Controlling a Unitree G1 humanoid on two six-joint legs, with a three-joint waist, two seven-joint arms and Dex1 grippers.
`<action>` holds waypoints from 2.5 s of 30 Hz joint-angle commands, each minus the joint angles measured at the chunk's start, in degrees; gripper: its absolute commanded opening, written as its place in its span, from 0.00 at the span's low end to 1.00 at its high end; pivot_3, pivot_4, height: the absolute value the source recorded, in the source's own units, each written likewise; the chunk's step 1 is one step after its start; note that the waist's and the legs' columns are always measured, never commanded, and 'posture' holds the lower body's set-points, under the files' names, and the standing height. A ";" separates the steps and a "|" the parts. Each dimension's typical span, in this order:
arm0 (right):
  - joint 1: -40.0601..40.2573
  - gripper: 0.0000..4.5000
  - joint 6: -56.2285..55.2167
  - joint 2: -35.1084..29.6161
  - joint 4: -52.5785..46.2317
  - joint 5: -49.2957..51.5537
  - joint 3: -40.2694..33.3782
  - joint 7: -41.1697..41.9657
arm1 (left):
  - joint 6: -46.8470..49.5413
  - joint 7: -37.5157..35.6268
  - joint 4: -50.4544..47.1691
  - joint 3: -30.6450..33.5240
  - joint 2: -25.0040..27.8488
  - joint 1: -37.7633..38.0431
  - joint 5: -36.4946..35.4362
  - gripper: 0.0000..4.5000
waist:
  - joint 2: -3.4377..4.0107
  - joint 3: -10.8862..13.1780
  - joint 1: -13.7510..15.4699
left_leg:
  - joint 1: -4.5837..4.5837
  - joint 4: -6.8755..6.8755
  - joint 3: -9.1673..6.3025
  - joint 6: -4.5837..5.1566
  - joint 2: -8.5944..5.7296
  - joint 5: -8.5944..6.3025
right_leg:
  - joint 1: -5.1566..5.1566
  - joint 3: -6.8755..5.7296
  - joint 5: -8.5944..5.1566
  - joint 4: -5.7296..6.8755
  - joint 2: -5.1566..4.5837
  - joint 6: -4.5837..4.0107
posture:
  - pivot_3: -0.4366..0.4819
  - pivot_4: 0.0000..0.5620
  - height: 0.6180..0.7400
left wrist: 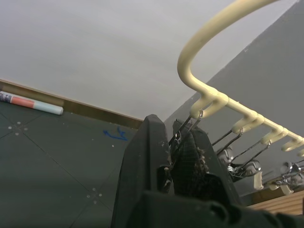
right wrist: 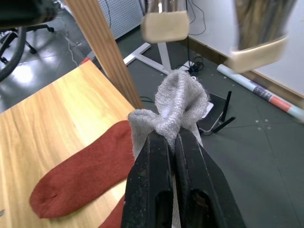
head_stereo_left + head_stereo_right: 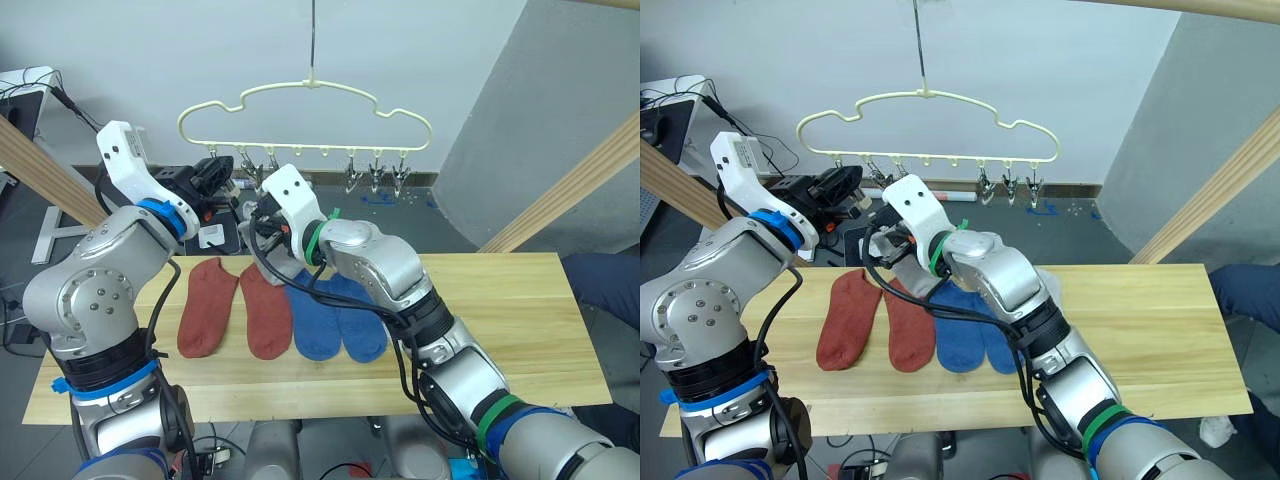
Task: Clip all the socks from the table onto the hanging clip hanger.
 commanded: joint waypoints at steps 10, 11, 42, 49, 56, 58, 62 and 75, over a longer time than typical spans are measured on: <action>-6.32 0.01 -3.23 5.54 0.97 1.18 -1.80 0.89 | -3.28 0.29 0.18 -0.47 0.14 -0.51 0.13 0.07 | 0.00 0.00 0.00 | -0.01 0.00 0.00 0.00 0.00 0.00 | -0.01 -0.01 0.00 0.00 -0.02 -0.01 | 0.41 0.63 1.00; -6.71 0.01 -3.35 5.83 1.16 1.30 -1.85 0.98 | -3.46 0.30 0.25 -0.56 0.09 -0.51 0.21 0.07 | 0.00 0.00 0.00 | -0.01 -0.01 0.00 0.00 0.00 0.00 | -0.01 -0.01 0.00 0.00 -0.02 -0.01 | 0.41 0.63 1.00; -14.72 0.01 -7.20 11.82 7.64 6.78 -1.89 -1.06 | -6.80 1.72 0.99 -2.89 -0.72 -0.59 0.27 0.07 | 0.00 0.00 0.15 | -0.09 -0.01 0.01 0.00 -0.02 0.00 | -0.05 -0.03 0.01 -0.02 -0.08 -0.01 | 0.42 0.61 1.00; -15.20 0.01 -7.82 11.16 8.19 7.20 -1.70 -1.44 | -6.37 1.94 0.15 -2.95 -0.85 0.11 -0.36 0.07 | 0.00 0.00 0.14 | -0.10 -0.01 -0.01 0.00 -0.01 0.00 | -0.06 -0.05 0.01 -0.01 -0.08 -0.02 | 0.42 0.61 1.00; -15.20 0.00 -8.01 11.29 8.34 7.14 -1.48 -1.43 | -5.92 0.83 -0.34 -3.23 -0.40 0.61 -1.56 0.21 | 0.00 0.00 0.14 | -0.10 -0.01 -0.01 0.00 -0.01 0.00 | -0.06 -0.05 0.01 0.00 -0.08 -0.01 | 0.42 0.60 1.00; -15.22 0.00 -8.09 11.26 8.36 7.17 -1.44 -1.38 | -5.64 0.76 -0.45 -3.12 -0.38 0.69 -1.82 0.34 | 0.00 0.00 0.14 | -0.11 -0.01 -0.01 0.00 -0.01 0.00 | -0.06 -0.06 0.01 -0.01 -0.08 -0.02 | 0.42 0.60 1.00; -14.92 0.00 -7.88 11.06 7.76 7.42 -1.01 -1.09 | -5.35 0.90 -0.63 -3.53 0.16 0.85 -1.81 0.61 | 0.00 0.00 0.14 | -0.12 -0.01 -0.02 0.00 0.00 0.00 | -0.08 -0.06 0.01 0.00 -0.08 -0.02 | 0.42 0.59 1.00; -10.85 0.56 -1.94 9.15 2.09 8.21 1.69 0.16 | -4.68 -0.75 -2.42 -4.52 3.54 3.06 -1.38 0.62 | -0.01 0.00 0.11 | -0.13 0.00 -0.03 -0.01 -0.01 0.00 | -0.09 -0.08 0.01 0.01 -0.09 -0.02 | 0.41 0.59 1.00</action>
